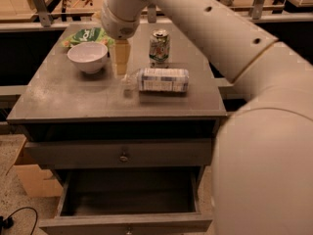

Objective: Move white bowl near green rice chip bag

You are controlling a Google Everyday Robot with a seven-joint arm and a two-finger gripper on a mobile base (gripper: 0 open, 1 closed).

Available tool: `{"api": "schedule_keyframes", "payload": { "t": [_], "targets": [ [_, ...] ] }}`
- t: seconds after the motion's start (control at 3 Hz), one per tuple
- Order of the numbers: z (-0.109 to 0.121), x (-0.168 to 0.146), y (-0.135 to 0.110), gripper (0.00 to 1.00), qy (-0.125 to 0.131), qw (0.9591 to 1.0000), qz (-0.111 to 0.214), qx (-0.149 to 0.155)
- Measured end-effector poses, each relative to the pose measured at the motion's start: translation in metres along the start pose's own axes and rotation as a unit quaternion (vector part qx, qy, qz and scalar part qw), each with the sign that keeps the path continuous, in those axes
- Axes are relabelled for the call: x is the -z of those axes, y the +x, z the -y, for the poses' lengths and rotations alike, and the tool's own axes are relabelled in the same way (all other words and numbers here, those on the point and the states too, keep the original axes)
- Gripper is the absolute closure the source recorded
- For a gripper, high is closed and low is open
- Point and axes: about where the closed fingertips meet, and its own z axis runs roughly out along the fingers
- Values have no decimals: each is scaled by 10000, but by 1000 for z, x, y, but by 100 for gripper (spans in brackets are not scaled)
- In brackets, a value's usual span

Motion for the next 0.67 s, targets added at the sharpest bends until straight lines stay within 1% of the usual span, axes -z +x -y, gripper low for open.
{"api": "schedule_keyframes", "payload": {
  "t": [0.33, 0.67],
  "targets": [
    [-39, 78, -51, 0, 459, 9967, 662, -62],
    [-59, 100, -83, 0, 689, 9920, 1048, -167]
  ]
}}
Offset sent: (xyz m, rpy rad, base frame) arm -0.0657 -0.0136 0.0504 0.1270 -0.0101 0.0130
